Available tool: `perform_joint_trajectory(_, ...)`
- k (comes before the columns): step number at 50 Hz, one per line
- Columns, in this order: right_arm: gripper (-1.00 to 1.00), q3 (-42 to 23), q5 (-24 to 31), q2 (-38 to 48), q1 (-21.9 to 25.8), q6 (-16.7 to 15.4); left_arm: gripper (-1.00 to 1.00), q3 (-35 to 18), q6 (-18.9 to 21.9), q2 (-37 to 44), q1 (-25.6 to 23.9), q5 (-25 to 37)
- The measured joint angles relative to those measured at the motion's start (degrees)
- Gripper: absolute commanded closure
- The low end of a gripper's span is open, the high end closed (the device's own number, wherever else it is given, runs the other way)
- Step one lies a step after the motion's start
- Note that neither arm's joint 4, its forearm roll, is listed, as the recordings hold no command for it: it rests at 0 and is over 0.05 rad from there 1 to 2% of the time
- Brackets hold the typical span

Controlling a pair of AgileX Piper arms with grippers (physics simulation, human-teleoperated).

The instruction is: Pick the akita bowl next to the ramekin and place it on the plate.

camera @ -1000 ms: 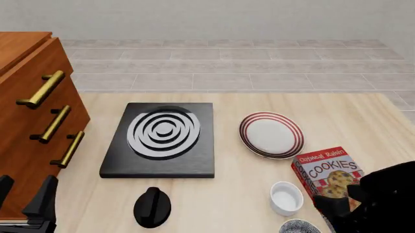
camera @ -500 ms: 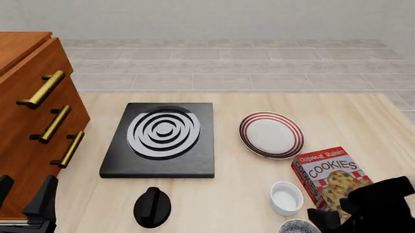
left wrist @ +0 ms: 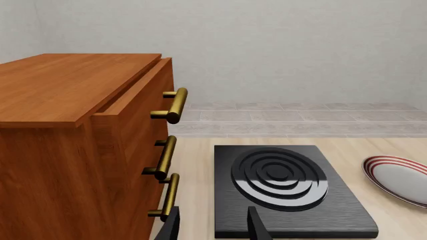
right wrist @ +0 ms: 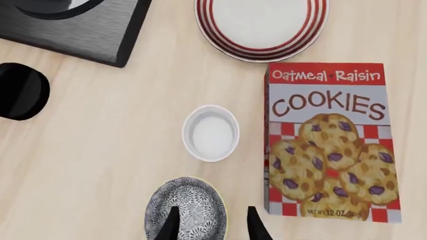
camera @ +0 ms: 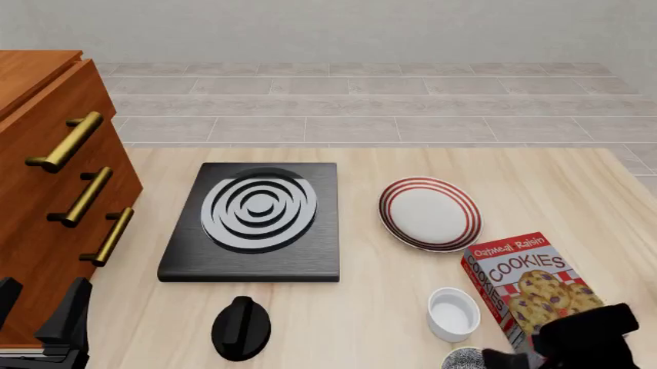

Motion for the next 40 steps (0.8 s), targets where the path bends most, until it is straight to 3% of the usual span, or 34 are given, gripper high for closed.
perform_joint_trajectory(40,-1.00,9.68,-11.31,3.93,-0.05,2.37,-1.00,0.00,0.00,0.00,0.00,0.00)
